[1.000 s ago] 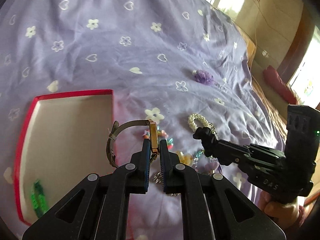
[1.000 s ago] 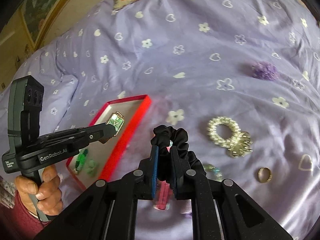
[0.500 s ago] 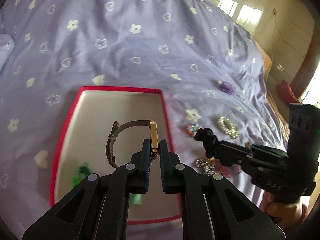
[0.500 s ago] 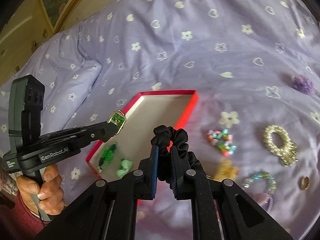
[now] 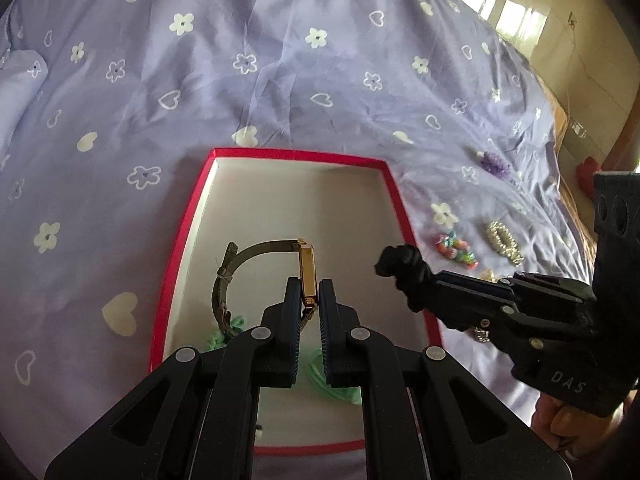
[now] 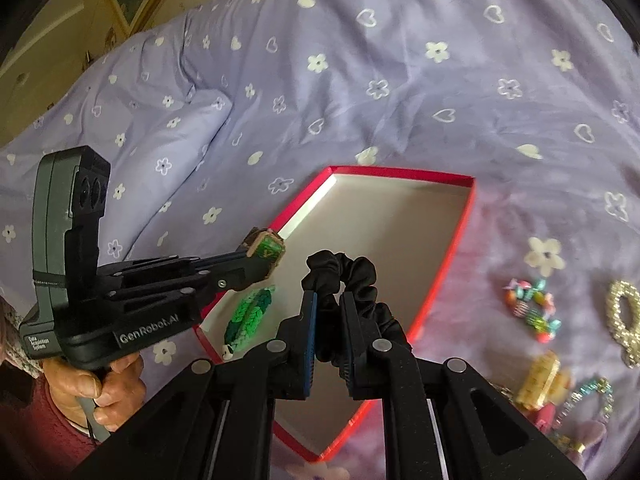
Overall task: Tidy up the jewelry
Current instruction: 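Carry watch and scrunchie into the red box and release both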
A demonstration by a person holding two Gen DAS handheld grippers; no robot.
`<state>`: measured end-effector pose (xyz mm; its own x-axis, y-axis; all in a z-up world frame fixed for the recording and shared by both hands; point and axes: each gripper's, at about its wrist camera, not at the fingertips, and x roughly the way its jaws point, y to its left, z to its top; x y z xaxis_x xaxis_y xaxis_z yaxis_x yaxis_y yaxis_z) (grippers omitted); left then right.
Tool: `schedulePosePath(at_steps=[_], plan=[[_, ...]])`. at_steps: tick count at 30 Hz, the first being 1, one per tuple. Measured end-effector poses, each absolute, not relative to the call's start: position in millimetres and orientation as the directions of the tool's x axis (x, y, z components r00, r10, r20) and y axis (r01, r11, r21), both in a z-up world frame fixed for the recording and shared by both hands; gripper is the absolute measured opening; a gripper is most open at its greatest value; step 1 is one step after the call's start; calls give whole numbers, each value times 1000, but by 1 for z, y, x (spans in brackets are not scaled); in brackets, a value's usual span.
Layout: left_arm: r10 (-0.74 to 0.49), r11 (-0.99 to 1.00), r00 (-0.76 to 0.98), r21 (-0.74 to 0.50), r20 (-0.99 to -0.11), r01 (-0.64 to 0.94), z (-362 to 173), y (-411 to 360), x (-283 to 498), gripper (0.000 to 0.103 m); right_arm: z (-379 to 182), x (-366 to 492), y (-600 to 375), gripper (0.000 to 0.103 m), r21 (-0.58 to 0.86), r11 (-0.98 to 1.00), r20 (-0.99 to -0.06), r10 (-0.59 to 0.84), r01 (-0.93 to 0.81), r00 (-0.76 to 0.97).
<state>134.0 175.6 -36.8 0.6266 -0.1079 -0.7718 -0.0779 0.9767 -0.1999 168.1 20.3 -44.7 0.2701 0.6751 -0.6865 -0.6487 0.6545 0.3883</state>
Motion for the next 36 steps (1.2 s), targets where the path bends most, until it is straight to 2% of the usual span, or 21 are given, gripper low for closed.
schedulePosePath(at_steps=[10, 18, 22, 32, 36], plan=[[-103, 973, 570, -203, -815, -114, -74, 189, 153, 7, -80, 185, 50, 11, 352, 671, -758, 614, -653, 221], [-108, 971, 552, -206, -827, -120, -83, 191, 154, 7, -95, 182, 62, 11, 334, 664, -799, 576, -670, 173], [-107, 974, 543, -198, -833, -112, -84, 189, 155, 7, -98, 181, 62, 15, 332, 665, -805, 569, -670, 167], [-91, 977, 533, -179, -841, -116, -86, 186, 158, 8, -95, 177, 59, 18, 321, 664, -809, 563, -675, 169], [-81, 978, 529, -169, -845, -120, -86, 186, 158, 9, -93, 177, 59, 25, 323, 665, -805, 567, -674, 173]])
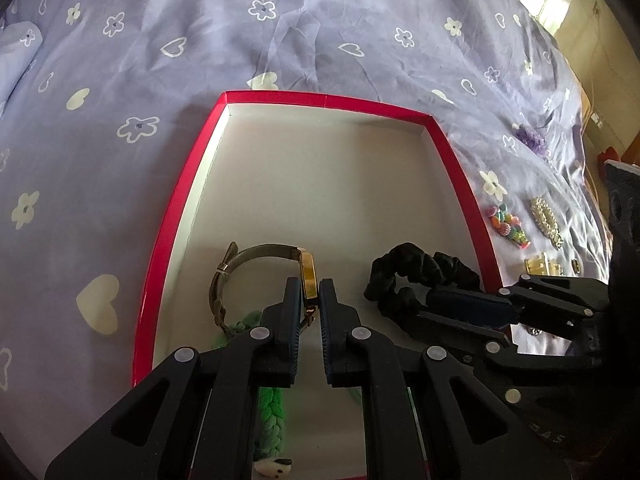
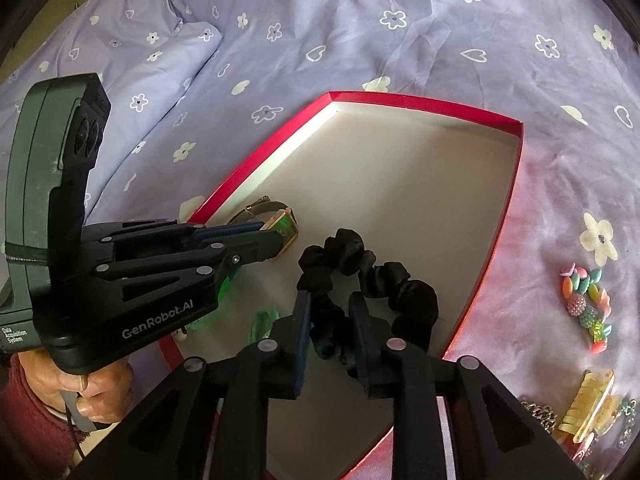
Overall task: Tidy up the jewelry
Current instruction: 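Carry watch and scrunchie into the red box and release both, then grasp the pink hair clip with left tool while right tool grasps lilac bow clip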
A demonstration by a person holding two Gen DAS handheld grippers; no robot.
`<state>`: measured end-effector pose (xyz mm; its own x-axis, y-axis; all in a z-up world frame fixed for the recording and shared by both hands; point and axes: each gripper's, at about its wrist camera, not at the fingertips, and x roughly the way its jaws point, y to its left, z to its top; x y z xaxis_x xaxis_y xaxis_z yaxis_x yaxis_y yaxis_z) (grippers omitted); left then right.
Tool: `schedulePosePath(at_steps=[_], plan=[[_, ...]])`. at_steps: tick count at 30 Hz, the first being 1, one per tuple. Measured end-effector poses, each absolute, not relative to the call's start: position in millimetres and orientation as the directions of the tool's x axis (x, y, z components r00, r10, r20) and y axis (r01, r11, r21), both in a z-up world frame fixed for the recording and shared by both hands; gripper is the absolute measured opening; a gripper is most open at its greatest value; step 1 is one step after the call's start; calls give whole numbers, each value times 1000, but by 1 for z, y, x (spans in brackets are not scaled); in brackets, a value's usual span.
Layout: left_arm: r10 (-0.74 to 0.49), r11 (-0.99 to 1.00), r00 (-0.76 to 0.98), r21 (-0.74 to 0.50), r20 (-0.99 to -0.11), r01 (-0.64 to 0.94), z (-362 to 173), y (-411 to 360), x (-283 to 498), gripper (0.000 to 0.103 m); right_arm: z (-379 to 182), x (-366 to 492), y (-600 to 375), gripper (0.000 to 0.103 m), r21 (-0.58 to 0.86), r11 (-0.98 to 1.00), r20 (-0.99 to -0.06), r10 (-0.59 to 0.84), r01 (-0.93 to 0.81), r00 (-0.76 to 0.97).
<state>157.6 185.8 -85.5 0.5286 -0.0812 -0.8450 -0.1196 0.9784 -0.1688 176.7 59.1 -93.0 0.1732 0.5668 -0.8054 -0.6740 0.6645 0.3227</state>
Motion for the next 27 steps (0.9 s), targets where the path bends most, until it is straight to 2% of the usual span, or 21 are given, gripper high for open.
schedulePosePath(at_steps=[3, 7, 11, 20, 27], plan=[[-71, 978, 529, -163, -846, -129, -82, 186, 154, 18, -88, 175, 57, 35, 326, 656, -793, 582, -680, 181], [-56, 979, 552, -156, -832, -135, -69, 187, 145, 22, -78, 172, 54, 36, 324, 650, -778, 596, -687, 197], [-39, 975, 586, -159, -809, -153, -50, 189, 131, 31, -67, 166, 42, 36, 329, 653, -760, 612, -683, 218], [-64, 971, 632, -194, -772, -139, -19, 174, 113, 36, -42, 153, -20, 39, 358, 705, -714, 629, -612, 308], [-115, 974, 648, -214, -753, -75, -5, 137, 104, 39, -36, 145, -90, 39, 363, 776, -710, 589, -516, 387]])
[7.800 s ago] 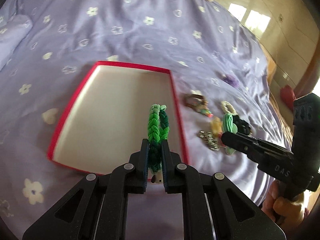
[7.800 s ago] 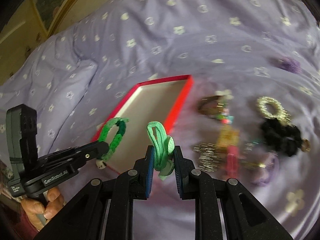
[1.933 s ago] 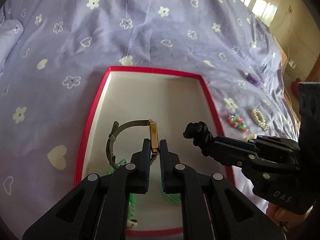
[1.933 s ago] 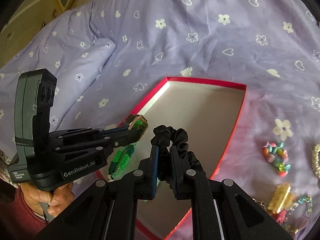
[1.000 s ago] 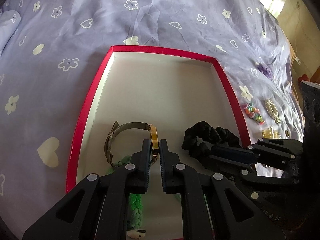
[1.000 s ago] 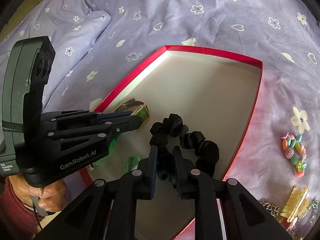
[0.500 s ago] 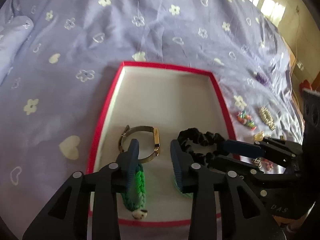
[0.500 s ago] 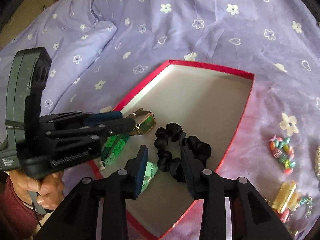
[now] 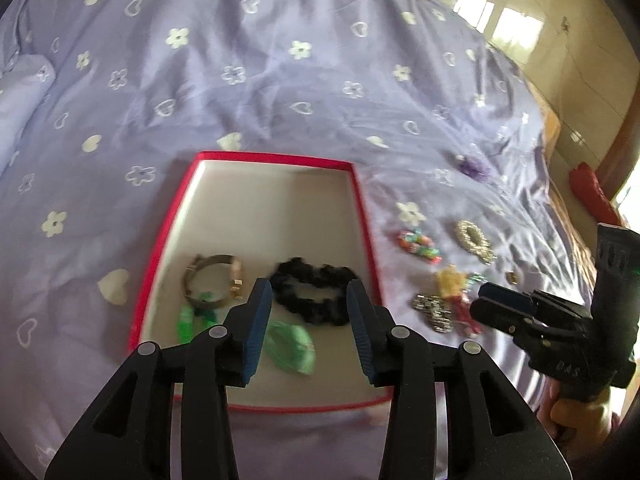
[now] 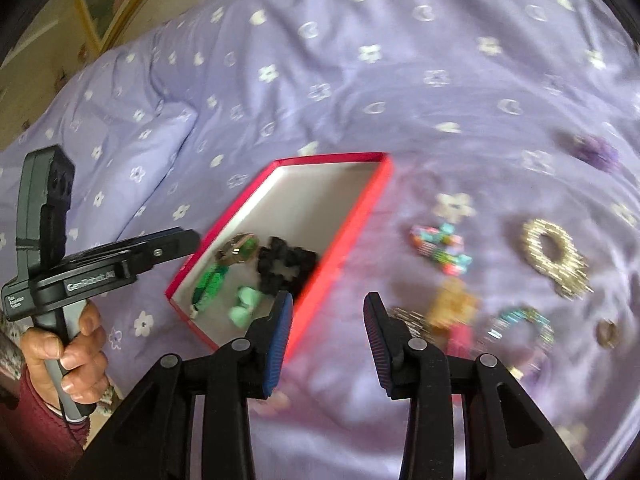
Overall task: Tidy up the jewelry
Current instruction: 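Grasp the pink hair clip with left tool while right tool grasps lilac bow clip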
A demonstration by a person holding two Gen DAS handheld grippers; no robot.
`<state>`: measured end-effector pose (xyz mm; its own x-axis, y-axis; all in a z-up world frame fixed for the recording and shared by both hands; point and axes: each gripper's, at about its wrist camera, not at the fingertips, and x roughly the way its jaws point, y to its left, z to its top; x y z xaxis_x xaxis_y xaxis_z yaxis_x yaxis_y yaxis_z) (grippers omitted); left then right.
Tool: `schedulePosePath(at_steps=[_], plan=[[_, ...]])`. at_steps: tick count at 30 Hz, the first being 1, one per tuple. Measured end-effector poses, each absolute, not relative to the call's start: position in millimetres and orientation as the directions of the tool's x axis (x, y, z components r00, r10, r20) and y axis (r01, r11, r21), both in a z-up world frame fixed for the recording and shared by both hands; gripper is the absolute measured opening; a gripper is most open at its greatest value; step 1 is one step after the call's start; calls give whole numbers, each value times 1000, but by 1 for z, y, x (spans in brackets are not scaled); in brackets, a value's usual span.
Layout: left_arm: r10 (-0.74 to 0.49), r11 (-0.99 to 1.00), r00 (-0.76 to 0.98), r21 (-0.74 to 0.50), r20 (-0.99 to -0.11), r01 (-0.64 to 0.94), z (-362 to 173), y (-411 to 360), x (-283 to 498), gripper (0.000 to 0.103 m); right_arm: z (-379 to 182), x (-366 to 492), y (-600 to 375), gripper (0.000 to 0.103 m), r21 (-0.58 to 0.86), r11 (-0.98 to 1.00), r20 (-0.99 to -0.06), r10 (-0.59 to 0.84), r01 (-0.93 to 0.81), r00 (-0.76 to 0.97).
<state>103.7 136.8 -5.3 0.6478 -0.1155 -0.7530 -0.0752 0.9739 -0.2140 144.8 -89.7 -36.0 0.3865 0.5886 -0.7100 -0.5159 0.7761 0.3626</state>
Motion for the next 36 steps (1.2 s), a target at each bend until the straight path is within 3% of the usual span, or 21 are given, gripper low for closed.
schedulePosePath(at_steps=[16, 36], plan=[[-213, 972, 613, -232, -761, 49, -7, 50, 98, 41, -29, 131, -210, 43, 369, 878, -698, 479, -305, 533], [-274, 961, 521, -254, -808, 112, -43, -7, 112, 45, -75, 141, -208, 48, 413, 870, -733, 494, -271, 468]])
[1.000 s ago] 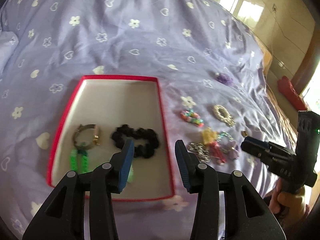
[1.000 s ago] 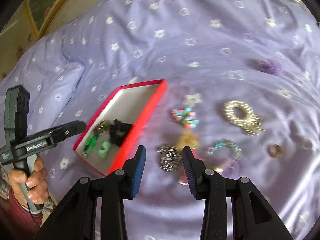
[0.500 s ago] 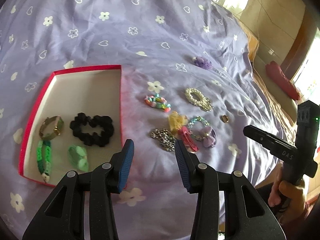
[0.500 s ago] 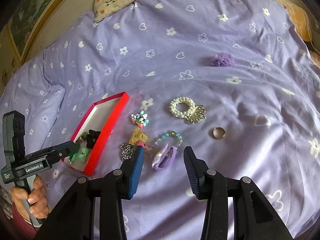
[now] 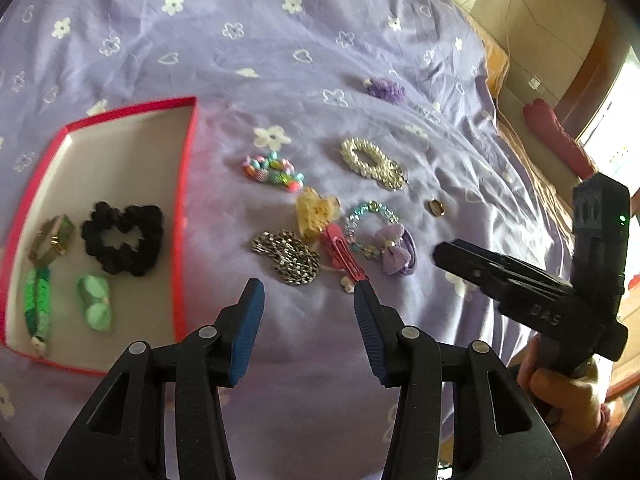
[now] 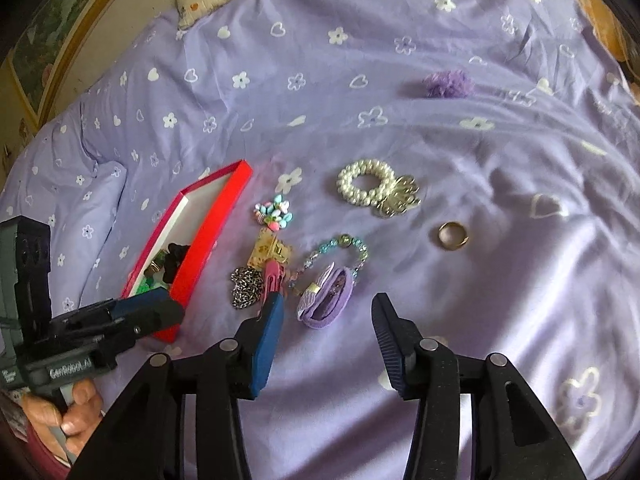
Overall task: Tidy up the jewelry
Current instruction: 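Grasp the pink hair clip with left tool while right tool grasps lilac bow clip, then carry both clips into the red box and open both tools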
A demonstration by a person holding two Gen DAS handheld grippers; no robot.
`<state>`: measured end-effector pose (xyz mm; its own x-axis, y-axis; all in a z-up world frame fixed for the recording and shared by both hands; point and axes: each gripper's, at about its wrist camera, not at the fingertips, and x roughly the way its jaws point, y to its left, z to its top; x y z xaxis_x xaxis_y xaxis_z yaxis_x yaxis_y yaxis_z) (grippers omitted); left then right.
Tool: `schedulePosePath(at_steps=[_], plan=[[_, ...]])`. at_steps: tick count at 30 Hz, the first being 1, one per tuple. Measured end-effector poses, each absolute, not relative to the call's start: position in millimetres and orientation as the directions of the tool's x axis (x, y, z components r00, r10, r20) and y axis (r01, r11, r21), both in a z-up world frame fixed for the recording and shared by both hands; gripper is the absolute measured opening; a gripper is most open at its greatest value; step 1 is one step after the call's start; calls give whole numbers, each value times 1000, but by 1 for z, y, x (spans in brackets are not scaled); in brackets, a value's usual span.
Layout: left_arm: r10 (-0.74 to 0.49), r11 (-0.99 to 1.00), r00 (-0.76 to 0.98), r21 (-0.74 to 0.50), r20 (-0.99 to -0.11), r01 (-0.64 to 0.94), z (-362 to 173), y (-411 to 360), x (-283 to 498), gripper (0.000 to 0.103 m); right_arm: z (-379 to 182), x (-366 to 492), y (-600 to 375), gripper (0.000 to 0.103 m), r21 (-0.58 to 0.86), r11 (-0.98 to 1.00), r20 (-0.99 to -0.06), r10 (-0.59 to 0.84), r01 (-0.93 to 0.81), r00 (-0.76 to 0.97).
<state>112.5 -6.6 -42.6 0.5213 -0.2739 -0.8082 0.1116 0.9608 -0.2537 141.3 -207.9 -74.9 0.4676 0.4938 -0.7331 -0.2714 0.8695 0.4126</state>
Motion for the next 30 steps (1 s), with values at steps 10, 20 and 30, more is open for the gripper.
schedulePosePath(at_steps=[10, 20, 30], plan=[[-305, 952, 486, -255, -819, 167, -66, -36, 141, 45, -103, 166, -201, 23, 434, 864, -755, 503, -254, 420], [-307, 949, 463, -230, -831, 217, -86, -52, 156, 16, -94, 162, -223, 5, 434, 869, -732, 494, -237, 469], [-322, 945, 501, -244, -803, 216, -74, -39, 141, 10, -79, 152, -224, 5, 458, 853, -700, 519, -250, 490]])
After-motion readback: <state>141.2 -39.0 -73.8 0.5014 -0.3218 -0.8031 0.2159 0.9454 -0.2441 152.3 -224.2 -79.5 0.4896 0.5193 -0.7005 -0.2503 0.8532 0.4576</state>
